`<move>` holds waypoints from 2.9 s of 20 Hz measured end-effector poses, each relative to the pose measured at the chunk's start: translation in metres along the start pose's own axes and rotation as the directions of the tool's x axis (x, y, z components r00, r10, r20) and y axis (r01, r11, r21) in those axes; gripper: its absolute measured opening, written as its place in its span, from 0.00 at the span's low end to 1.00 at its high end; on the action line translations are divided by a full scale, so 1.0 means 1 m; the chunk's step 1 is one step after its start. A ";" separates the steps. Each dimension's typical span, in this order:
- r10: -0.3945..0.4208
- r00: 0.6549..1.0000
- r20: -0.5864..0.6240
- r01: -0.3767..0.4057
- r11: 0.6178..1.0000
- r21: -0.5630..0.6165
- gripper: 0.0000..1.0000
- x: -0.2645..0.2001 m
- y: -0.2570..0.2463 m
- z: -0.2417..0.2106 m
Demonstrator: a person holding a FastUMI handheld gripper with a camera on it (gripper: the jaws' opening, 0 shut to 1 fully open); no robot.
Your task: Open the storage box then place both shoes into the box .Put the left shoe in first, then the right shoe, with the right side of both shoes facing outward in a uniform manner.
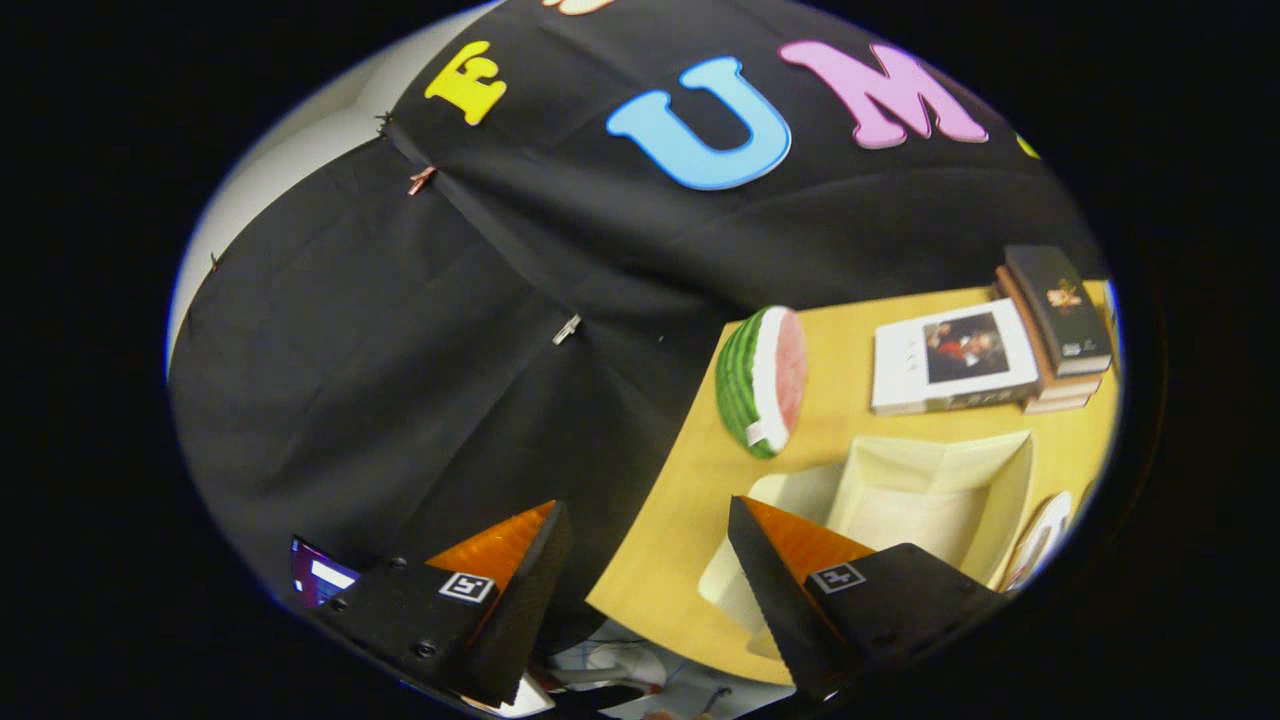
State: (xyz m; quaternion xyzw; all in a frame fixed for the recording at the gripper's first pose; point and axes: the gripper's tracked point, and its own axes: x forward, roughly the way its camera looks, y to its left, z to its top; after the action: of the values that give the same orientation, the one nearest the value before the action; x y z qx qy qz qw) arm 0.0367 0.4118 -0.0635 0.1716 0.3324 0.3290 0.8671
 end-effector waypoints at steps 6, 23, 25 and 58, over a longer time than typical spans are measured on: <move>-0.236 0.965 0.114 0.253 0.954 -0.162 0.98 -0.084 -0.101 0.011; -0.649 0.705 -0.285 0.612 0.761 -0.216 0.99 -0.202 -0.392 -0.183; -0.659 0.684 -0.313 0.605 0.752 -0.261 0.99 -0.197 -0.408 -0.197; -0.500 0.790 -0.353 0.566 0.817 0.110 0.07 -0.162 -0.395 -0.176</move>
State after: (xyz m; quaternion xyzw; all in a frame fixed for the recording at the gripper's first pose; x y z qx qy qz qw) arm 0.0042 0.0288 -0.3191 0.1072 0.5313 0.0551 0.8386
